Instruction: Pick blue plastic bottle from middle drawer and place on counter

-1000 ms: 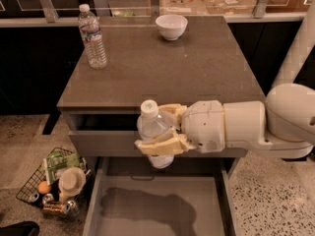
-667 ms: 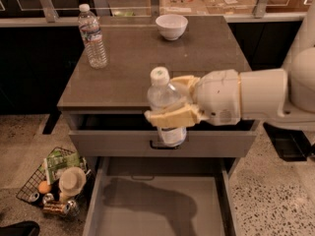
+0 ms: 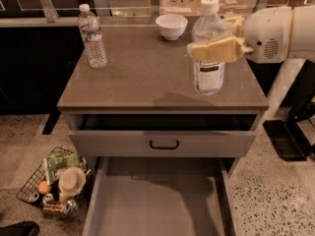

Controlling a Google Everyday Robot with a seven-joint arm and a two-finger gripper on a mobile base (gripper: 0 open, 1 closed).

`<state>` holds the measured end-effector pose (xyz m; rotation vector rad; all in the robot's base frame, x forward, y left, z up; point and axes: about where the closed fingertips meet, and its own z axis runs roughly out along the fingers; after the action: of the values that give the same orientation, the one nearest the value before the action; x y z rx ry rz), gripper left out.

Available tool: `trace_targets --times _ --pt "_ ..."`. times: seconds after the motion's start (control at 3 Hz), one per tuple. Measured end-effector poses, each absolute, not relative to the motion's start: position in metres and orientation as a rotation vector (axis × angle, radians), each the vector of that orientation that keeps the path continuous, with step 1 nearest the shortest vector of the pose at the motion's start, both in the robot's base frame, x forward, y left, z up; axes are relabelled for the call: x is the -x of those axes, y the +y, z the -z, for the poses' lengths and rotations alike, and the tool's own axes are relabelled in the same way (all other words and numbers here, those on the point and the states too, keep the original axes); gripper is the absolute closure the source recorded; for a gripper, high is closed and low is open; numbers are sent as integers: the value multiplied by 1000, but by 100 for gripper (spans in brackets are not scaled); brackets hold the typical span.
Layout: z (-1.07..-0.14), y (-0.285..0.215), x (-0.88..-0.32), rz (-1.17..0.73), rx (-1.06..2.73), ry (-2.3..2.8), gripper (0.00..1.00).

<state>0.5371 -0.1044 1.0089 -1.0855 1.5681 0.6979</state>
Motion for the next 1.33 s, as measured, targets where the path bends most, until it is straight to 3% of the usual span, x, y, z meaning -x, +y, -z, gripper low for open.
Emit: trace_targets --times 0.67,1.33 --pt "-1021 -167 -617 -672 961 1574 100" --pt "-977 -220 -657 -698 822 1566 100"
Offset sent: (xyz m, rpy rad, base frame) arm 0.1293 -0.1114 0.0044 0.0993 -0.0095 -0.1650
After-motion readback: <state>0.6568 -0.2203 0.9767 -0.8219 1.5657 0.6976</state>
